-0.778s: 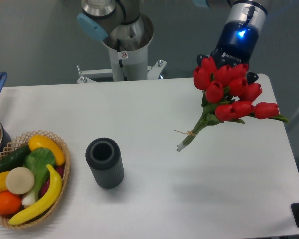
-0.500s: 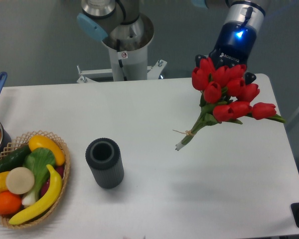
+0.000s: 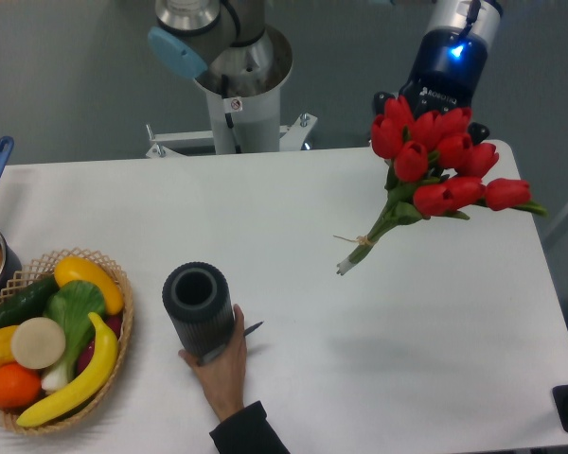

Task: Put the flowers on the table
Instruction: 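Hold the red tulip bouquet by the stems and raise it slightly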

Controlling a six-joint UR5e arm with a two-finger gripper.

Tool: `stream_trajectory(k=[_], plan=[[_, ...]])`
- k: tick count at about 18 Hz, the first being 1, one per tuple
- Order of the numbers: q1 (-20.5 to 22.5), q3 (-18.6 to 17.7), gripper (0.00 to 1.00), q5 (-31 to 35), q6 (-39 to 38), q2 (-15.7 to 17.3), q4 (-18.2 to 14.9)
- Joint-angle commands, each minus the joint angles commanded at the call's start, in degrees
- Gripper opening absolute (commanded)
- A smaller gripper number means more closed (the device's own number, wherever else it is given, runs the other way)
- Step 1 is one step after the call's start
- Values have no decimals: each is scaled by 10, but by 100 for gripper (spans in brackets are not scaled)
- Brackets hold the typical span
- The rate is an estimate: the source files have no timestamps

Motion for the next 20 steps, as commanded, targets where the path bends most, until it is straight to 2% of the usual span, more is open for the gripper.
stream_trajectory(k=[7,10,13,20], plan=[[0,2,33,17,2,3,0],[-5,2,33,100,4,5,1],[-6,0,33,140,5,6,1],[-29,-8,33,280,7,3,0]])
